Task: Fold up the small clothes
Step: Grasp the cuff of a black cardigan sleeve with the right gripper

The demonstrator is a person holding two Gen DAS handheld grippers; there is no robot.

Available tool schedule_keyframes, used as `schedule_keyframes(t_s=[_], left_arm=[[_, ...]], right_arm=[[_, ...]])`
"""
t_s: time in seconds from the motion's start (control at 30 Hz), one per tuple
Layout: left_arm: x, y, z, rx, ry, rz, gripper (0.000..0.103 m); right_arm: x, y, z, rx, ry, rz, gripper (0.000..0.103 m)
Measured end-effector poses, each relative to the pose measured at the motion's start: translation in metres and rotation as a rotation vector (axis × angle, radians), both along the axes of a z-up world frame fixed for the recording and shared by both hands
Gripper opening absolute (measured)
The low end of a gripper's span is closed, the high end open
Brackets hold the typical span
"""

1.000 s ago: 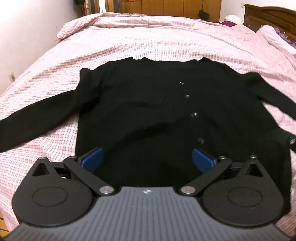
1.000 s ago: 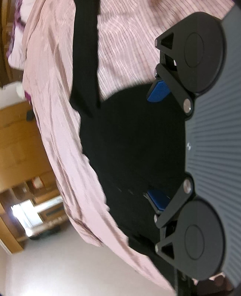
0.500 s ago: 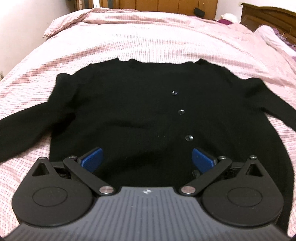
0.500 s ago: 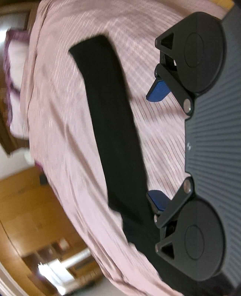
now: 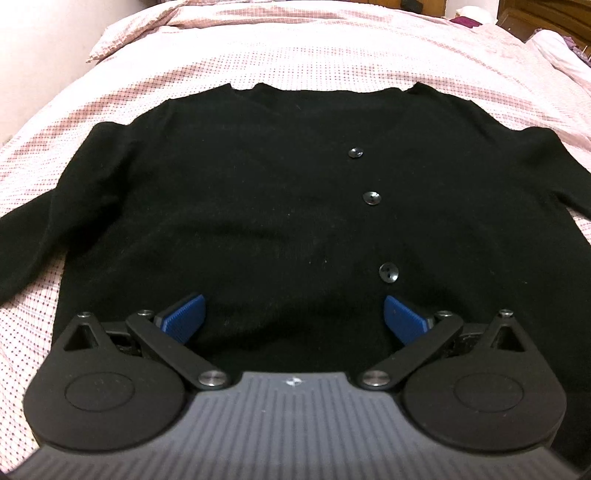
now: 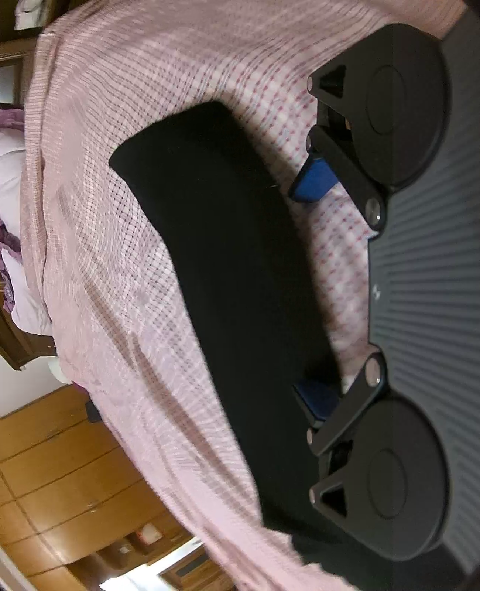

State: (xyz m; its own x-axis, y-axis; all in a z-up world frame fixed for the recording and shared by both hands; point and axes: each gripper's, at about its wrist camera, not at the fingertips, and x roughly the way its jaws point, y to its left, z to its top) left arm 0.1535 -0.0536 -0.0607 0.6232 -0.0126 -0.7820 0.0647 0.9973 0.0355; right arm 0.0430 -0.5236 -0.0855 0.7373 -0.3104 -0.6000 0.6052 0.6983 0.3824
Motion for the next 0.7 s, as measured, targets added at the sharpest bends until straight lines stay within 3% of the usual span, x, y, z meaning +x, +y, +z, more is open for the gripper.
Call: schedule_keyframes(t_s=[0.33, 0.57, 0.7], left_arm=[[-0.001, -0.002, -0.004, 0.0, -0.012, -0.002, 0.103], [-0.004, -0.002, -0.004, 0.002, -0.023, -0.001, 0.103], [-0.006, -0.002, -0.005, 0.002, -0.034, 0.005, 0.103]], right_arm=[[0.001, -0.028, -0.004, 0.059, -0.179, -0.038, 0.103], [-0.013, -0.064, -0.005, 0.289, -0.396, -0.176, 0.103], [-0.005, -0.074, -0.004, 0.301, -0.399, -0.179, 0.093]])
